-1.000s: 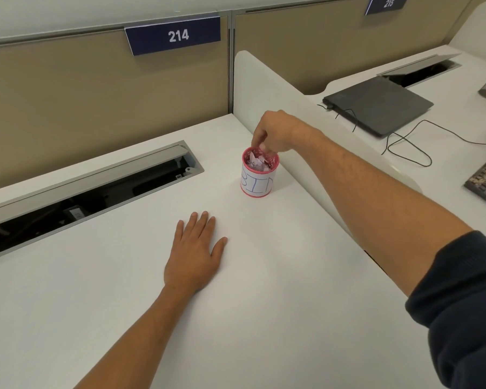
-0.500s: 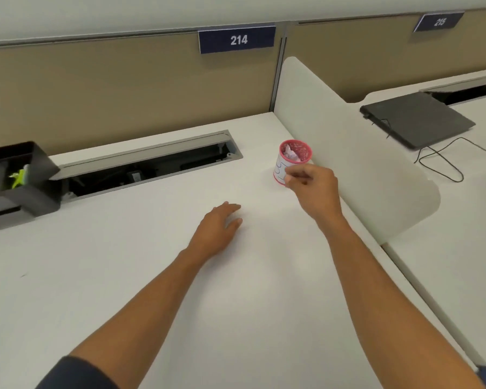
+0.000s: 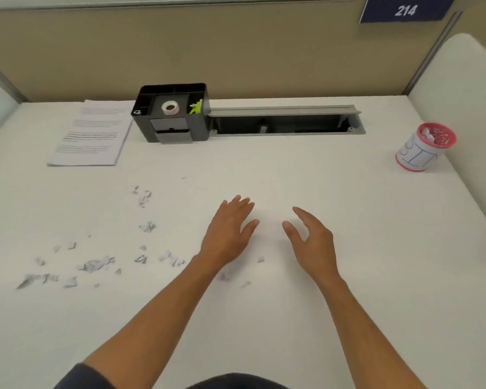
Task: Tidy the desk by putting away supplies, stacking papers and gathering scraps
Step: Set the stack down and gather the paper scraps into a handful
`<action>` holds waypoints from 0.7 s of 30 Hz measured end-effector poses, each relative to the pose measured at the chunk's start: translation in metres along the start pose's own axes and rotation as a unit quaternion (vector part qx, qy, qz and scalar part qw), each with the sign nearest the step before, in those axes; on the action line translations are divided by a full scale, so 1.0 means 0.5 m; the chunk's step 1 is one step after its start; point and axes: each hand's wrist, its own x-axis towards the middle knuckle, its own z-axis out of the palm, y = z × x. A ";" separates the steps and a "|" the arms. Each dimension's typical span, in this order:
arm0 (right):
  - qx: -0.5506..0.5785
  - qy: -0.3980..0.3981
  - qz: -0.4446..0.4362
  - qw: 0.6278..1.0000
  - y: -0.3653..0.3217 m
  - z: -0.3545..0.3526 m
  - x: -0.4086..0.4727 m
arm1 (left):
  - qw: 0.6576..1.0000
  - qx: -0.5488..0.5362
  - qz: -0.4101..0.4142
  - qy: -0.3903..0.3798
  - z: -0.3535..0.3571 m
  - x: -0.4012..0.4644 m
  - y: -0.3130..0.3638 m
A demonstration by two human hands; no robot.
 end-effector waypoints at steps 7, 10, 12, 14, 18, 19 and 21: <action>-0.161 -0.091 -0.058 0.981 -0.033 0.173 -0.104 | 0.997 0.055 -0.052 0.026 -0.110 -0.172 -0.200; -0.270 -0.103 -0.081 0.954 -0.037 0.221 -0.127 | 0.992 0.073 -0.091 0.046 -0.149 -0.241 -0.284; -0.312 -0.106 -0.092 0.939 -0.044 0.245 -0.135 | 0.988 0.081 -0.121 0.054 -0.169 -0.276 -0.332; -0.316 -0.114 -0.101 0.937 -0.063 0.273 -0.143 | 0.985 0.085 -0.142 0.043 -0.183 -0.303 -0.370; -0.323 -0.139 -0.128 0.928 -0.106 0.334 -0.153 | 0.987 0.088 -0.134 -0.007 -0.175 -0.330 -0.400; -0.324 -0.141 -0.134 0.926 -0.116 0.351 -0.157 | 0.987 0.096 -0.125 -0.012 -0.171 -0.335 -0.404; -0.323 -0.149 -0.146 0.923 -0.134 0.386 -0.166 | 0.988 0.104 -0.109 -0.010 -0.165 -0.339 -0.410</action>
